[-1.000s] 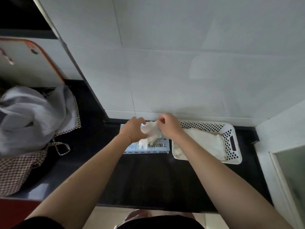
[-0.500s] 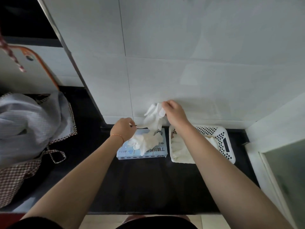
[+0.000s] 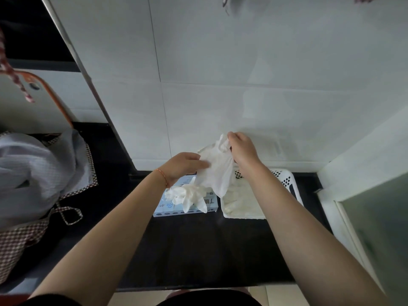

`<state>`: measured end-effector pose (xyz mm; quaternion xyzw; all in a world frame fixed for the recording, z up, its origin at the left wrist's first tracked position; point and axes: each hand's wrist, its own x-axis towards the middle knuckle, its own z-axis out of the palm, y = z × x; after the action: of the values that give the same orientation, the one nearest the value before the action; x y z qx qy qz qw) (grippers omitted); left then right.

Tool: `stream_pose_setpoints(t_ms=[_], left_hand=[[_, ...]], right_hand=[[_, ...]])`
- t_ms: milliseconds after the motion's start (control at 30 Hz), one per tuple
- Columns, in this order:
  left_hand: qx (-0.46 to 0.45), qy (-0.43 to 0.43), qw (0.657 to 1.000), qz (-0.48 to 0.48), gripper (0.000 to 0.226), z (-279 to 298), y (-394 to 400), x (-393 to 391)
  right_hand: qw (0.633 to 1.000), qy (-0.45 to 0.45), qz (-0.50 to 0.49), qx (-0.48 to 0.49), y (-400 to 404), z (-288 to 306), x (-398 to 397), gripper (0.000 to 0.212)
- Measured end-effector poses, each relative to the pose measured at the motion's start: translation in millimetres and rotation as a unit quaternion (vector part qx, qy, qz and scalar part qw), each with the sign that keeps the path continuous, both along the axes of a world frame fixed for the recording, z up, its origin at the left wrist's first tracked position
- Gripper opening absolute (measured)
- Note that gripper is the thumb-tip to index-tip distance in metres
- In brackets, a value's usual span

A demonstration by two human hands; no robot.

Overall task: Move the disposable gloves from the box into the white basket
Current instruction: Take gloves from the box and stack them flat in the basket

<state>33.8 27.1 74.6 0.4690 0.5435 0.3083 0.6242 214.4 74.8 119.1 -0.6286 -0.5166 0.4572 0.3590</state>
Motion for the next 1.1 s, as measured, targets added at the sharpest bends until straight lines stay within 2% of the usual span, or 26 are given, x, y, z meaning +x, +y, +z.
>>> stream_pose_setpoints(t_ms=[67,133,233,267,300,400,467,567,667,767,867,967,1033,1100], left_hand=[[-0.006,-0.006,1.0,0.009,0.018,1,-3,6],[-0.014,-0.008,1.0,0.015,0.023,4,-6,14],[-0.02,0.002,0.999,0.045,0.02,9,-7,30],[-0.023,0.012,0.998,0.06,0.013,11,-7,39],[-0.029,0.013,0.996,0.087,0.007,14,-8,44],[-0.052,-0.03,0.983,0.171,0.029,13,-5,64],[-0.065,-0.068,0.978,0.186,0.024,15,-2,77],[-0.104,-0.135,0.969,0.177,0.011,19,1,94],[-0.139,-0.2,0.955,0.169,0.021,21,1,104],[-0.131,-0.207,0.956,0.159,0.02,20,4,110],[-0.094,-0.137,0.977,0.134,0.017,19,4,115],[-0.049,0.029,0.996,0.072,0.021,19,6,120],[0.02,0.185,0.982,0.019,0.017,19,7,123],[0.113,0.274,0.955,-0.004,0.023,19,8,129]], right_hand=[[0.999,-0.01,-0.035,-0.011,-2,-6,13,0.03],[0.997,-0.034,-0.059,-0.023,-4,-13,25,0.028],[0.992,-0.105,-0.055,-0.044,-10,-22,41,0.011],[0.989,-0.129,-0.046,-0.046,-14,-21,47,0.016],[0.988,-0.149,-0.026,-0.035,-17,-21,48,0.023],[0.991,-0.106,0.085,-0.01,-29,-9,54,0.024],[0.979,-0.086,0.18,-0.027,-39,-2,59,0.038],[0.96,-0.157,0.23,-0.017,-47,-3,67,0.053],[0.96,-0.195,0.195,0.042,-46,-7,78,0.03],[0.963,-0.208,0.152,0.077,-40,-7,90,0.004],[0.969,-0.206,0.097,0.094,-33,-3,98,0.012],[0.978,-0.18,0.056,0.091,-28,5,105,0.015],[0.981,-0.161,0.058,0.087,-28,11,108,0.017],[0.982,-0.152,0.073,0.084,-26,15,109,0.019]])
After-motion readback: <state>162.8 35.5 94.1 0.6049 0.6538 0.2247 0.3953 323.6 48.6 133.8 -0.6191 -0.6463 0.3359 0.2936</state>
